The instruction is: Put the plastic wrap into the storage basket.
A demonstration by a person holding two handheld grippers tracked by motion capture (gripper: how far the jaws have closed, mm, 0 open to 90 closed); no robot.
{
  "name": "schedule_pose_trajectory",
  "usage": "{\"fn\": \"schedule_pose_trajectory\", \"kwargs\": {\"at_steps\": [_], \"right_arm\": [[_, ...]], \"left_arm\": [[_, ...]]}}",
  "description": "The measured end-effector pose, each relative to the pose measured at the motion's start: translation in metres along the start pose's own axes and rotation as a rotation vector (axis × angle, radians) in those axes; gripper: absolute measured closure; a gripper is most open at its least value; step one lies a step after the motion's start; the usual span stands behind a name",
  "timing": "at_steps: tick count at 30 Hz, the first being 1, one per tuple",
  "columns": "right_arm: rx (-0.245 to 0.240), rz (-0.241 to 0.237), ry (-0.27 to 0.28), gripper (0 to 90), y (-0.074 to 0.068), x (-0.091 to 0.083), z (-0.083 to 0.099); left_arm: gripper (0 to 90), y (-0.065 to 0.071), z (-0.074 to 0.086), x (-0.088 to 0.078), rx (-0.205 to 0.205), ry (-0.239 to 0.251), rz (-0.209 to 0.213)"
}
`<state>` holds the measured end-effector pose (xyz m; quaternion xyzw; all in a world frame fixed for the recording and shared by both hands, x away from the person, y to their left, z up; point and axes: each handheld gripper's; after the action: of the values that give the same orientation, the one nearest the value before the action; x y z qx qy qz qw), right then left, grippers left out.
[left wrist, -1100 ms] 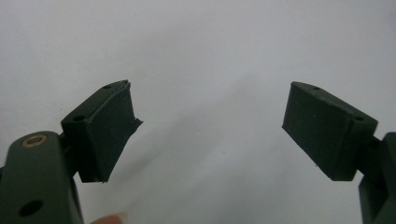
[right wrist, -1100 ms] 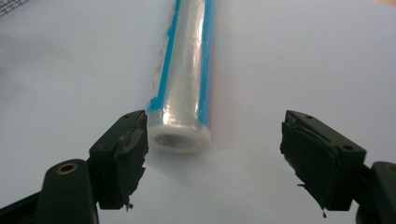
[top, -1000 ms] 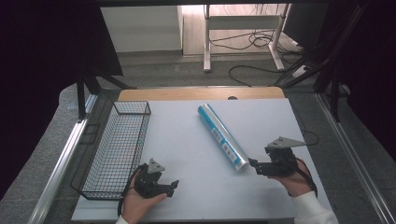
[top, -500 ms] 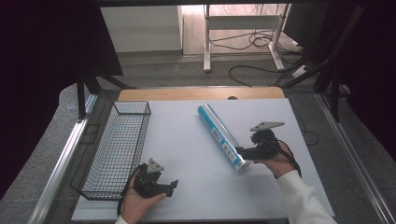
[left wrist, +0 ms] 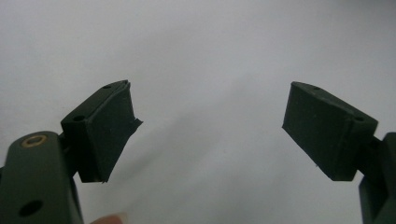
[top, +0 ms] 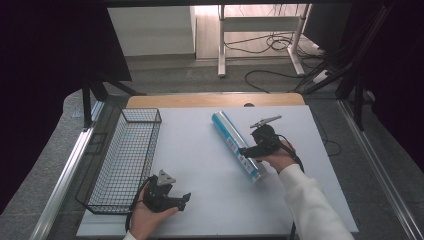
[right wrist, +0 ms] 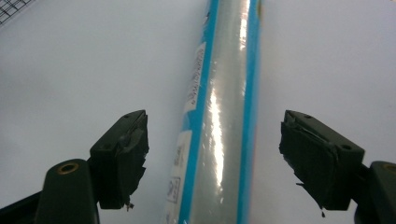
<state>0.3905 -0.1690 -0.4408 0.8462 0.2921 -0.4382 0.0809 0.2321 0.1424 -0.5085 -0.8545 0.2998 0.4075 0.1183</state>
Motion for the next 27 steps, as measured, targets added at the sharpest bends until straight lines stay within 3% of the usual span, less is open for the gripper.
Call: {"fn": "schedule_pose_trajectory", "kwargs": {"at_steps": [6,20,21,27], "right_arm": [[-0.022,0.037,-0.043,22.4,-0.007,0.018,-0.011],[0.01,0.061,-0.112,20.7,-0.004,0.052,-0.031],[-0.004,0.087,-0.128,20.5,-0.007,0.057,-0.034],[0.025,0.112,-0.181,20.6,-0.001,0.072,-0.038]], "left_arm": [[16.4,0.0,0.0,0.0,0.0,0.0,0.003],[16.5,0.001,0.001,0.001,0.006,-0.003,-0.002],[16.5,0.001,0.001,0.001,0.005,-0.003,-0.002],[16.5,0.001,0.001,0.001,0.008,-0.003,-0.005]]}}
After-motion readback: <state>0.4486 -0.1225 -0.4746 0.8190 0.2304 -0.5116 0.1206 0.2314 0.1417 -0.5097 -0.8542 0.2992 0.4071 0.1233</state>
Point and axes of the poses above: each handheld gripper's, and its own axes: x roughly forward along the jaws, z roughly out of its underside, y roughly to its right, and after that the axes turned 7 degrees about x, right-handed
